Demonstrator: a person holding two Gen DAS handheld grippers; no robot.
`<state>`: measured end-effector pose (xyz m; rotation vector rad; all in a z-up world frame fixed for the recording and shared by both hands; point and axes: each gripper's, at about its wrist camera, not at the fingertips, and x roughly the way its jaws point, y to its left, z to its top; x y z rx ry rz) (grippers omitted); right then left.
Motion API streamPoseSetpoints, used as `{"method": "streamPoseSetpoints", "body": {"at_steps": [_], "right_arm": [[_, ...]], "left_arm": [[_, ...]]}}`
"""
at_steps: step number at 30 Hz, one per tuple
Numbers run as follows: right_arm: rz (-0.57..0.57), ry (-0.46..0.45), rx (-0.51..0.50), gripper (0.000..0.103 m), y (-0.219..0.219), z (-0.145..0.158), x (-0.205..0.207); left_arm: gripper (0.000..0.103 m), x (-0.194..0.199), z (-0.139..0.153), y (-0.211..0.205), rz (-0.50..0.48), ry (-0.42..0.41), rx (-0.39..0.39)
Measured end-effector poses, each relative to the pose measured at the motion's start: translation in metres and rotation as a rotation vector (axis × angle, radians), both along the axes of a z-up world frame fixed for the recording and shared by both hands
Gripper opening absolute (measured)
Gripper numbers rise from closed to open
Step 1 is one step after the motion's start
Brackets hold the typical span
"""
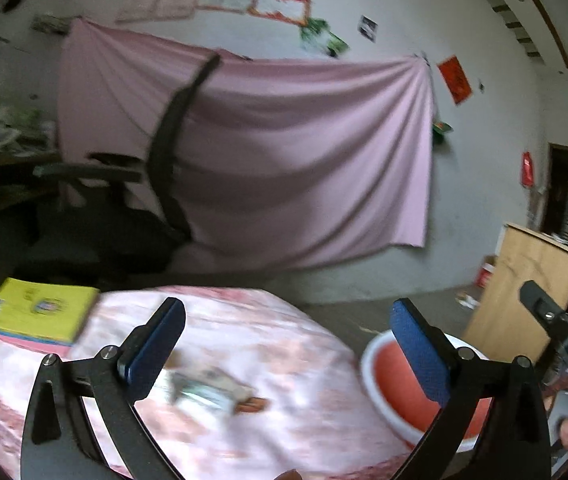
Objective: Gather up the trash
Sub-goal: 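Move both tools back over the table toward the remaining trash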
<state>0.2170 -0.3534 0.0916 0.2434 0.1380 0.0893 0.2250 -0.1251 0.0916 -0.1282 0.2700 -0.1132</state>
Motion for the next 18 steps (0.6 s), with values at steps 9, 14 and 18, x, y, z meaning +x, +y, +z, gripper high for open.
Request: {"method": "streamPoseSetpoints", "body": {"at_steps": [9, 14, 18], "right_arm": [[0.127, -0.101, -0.092, 0.103, 0.071, 0.007, -0.001], [0.181, -0.135, -0.151, 0.103, 0.108, 0.007, 0.000], [0.219, -0.130, -0.190, 0.103, 0.130, 0.002, 0.002]], "left_arm": [[0.101, -0.031, -0.008, 0.075, 0.149, -0.068, 0.005], [0.101, -0.044, -0.016, 0.103, 0.198, -0.091, 0.028], [0.101, -0.051, -0.022, 0.120, 0.212, -0.104, 0.049]]}}
